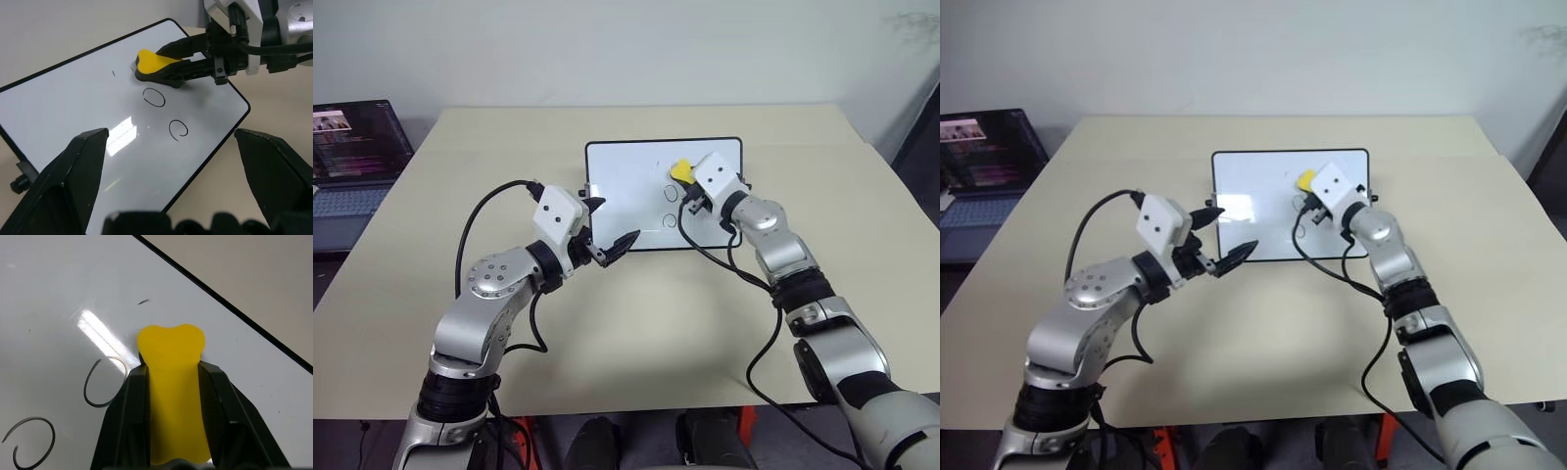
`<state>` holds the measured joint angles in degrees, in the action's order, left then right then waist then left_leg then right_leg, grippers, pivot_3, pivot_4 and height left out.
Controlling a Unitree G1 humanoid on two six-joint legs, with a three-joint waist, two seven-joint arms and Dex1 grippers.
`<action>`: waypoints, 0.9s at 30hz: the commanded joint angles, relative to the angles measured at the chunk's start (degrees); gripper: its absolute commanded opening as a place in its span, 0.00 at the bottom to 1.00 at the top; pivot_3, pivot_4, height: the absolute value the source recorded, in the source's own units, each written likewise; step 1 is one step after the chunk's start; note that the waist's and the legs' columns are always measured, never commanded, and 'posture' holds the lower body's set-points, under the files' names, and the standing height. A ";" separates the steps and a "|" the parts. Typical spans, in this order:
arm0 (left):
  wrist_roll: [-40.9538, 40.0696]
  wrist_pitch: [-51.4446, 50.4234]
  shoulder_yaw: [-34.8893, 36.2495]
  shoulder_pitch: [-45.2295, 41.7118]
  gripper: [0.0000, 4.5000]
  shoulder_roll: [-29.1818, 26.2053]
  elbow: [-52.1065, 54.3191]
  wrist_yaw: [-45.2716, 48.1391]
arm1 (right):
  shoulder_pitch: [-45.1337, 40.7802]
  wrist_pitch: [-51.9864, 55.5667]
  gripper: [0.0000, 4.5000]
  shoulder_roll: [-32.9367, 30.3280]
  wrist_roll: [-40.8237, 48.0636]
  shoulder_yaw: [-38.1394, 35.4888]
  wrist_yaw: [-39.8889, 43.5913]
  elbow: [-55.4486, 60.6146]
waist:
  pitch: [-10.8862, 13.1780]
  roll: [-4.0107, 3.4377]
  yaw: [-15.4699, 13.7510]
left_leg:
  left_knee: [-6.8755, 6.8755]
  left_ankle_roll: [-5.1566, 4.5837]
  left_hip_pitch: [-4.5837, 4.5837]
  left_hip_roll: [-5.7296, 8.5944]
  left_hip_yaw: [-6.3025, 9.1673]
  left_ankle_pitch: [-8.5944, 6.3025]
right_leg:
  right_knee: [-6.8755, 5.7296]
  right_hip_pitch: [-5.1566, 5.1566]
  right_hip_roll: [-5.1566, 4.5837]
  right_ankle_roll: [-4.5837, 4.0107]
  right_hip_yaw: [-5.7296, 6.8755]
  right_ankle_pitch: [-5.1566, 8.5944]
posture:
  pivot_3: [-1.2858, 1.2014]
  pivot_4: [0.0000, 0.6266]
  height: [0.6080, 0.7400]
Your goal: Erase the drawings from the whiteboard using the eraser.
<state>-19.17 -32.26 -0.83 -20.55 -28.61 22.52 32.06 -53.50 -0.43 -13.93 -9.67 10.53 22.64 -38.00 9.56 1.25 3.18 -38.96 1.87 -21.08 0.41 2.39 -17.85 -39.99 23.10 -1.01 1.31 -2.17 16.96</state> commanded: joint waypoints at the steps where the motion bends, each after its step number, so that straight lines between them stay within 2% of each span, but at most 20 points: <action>1: -0.07 0.88 0.80 -0.71 1.00 -0.29 1.58 0.09 | -2.46 -1.07 0.24 1.40 -0.18 0.16 -0.34 -1.47 | 0.00 0.00 0.19 | 0.01 0.00 0.00 0.00 0.00 0.00 | 0.01 0.00 0.00 0.00 0.00 0.00 | 0.52 0.24 1.00; 17: 0.23 0.97 0.59 -0.62 1.00 0.19 1.57 -0.58 | -9.35 -4.17 0.24 7.96 -0.52 0.68 -1.31 -7.88 | 0.02 -0.01 0.10 | 0.09 0.01 -0.18 -0.01 -0.03 -0.01 | 0.15 0.17 -0.01 0.00 -0.01 0.00 | 0.52 0.24 1.00; 27: 0.43 1.53 0.23 -1.25 1.00 0.48 0.68 -0.35 | -8.83 -5.11 0.24 5.37 -0.76 0.36 -1.10 -8.93 | 0.02 -0.02 0.05 | 0.09 0.06 -0.45 -0.01 0.09 0.02 | 0.38 0.28 -0.02 0.00 0.11 0.00 | 0.52 0.24 1.00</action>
<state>-18.96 -32.09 -0.83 -20.62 -28.47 22.34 31.85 -61.93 -4.37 -7.83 -10.10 11.47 21.44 -48.11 9.57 1.24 3.23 -38.86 1.94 -21.57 0.40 2.51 -17.83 -39.58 23.40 -1.03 1.31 -2.03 16.96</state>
